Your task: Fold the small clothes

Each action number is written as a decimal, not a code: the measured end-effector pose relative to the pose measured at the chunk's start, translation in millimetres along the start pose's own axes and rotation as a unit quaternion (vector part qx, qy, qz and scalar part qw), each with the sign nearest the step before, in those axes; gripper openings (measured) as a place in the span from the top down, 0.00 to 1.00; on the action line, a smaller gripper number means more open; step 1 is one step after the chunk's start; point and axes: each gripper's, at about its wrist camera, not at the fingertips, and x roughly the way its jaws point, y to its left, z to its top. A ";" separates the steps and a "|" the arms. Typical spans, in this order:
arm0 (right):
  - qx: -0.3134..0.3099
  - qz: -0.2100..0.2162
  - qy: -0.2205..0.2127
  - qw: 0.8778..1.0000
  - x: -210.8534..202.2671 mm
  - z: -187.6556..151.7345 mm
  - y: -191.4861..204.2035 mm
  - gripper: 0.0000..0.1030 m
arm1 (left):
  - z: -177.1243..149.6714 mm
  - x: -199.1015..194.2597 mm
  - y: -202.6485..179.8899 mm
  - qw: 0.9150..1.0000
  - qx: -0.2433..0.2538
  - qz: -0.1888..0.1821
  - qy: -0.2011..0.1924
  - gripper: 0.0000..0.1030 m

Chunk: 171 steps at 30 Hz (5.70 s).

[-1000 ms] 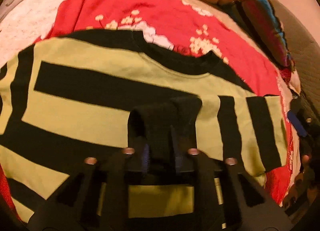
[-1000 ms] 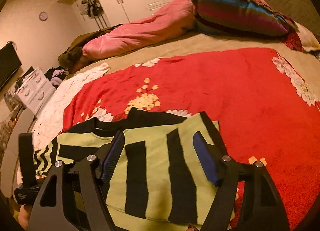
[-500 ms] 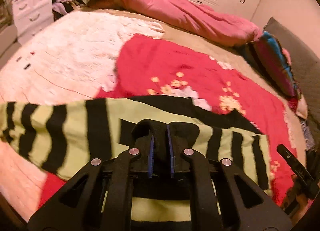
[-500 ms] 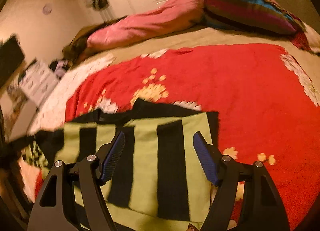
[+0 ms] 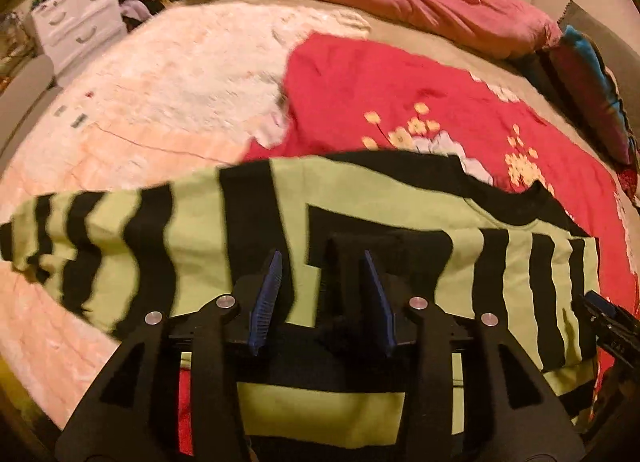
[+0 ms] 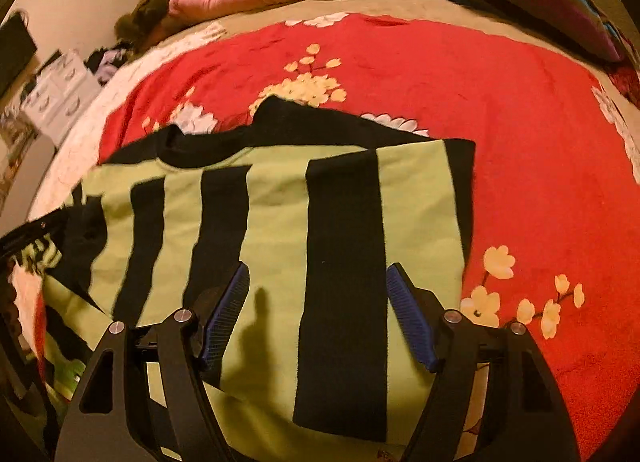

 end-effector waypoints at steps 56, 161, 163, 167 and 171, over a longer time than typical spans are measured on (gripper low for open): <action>-0.071 0.032 -0.130 0.988 -81.7 -20.3 93.3 0.05 | -14.5 -75.8 45.6 0.999 0.008 -0.031 -0.028 0.09; 0.143 0.065 -0.070 0.985 -79.6 -17.5 -13.5 0.05 | -18.8 -14.2 -87.0 0.975 -0.040 -0.210 0.055 0.65; 0.153 0.065 -0.063 0.984 -74.7 -17.7 -19.7 0.05 | -23.6 -10.6 -90.4 0.970 -0.041 -0.231 0.061 0.62; 0.155 0.072 -0.048 0.984 -65.6 -18.7 -18.6 0.05 | -23.6 -29.4 -88.2 0.967 -0.025 -0.252 0.037 0.53; 0.136 0.082 -0.046 0.986 -62.4 -17.1 -8.5 0.05 | -18.0 -62.1 -64.9 0.974 -0.017 -0.227 -0.018 0.53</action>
